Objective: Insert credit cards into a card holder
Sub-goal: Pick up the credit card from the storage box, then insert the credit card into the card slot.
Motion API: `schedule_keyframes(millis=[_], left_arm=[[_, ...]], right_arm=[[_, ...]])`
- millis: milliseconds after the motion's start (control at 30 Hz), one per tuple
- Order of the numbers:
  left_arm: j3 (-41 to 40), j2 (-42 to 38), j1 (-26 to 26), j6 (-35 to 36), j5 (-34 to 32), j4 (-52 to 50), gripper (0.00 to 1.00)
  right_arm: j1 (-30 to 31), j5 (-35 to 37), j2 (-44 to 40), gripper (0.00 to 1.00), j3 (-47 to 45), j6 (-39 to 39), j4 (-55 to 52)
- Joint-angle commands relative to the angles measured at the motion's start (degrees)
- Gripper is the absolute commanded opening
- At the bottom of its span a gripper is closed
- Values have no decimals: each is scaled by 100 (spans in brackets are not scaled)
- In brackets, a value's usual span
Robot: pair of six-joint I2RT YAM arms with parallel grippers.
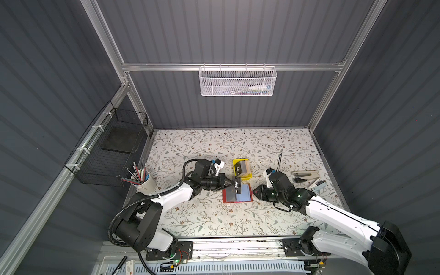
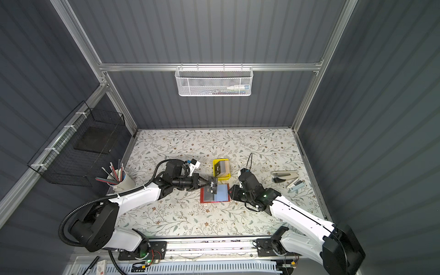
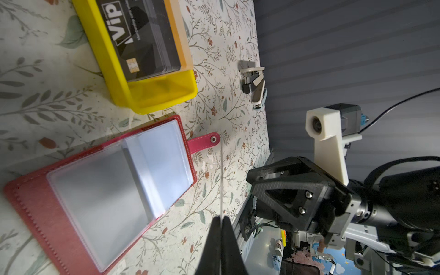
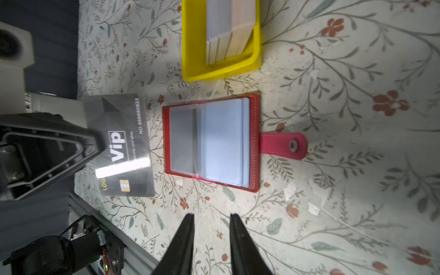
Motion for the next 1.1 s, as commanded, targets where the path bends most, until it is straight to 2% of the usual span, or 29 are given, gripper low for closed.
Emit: schedule_keyframes(millis=[0,400,567,1067], left_arm=[[-209,-67,21,256,-276,-213,0],[-406,452,22,40,-597,286,0],[-436,692,21,-213,-484,652,0],[-498,942,21,-362,-615,761,0]], right_arm=[[29,240,324,29,125,-93,-175],[22,210,1224,29,315,-177,57],[25,194,1452,28,339,-177,177],[21,159,1993,21,406,-216,435]])
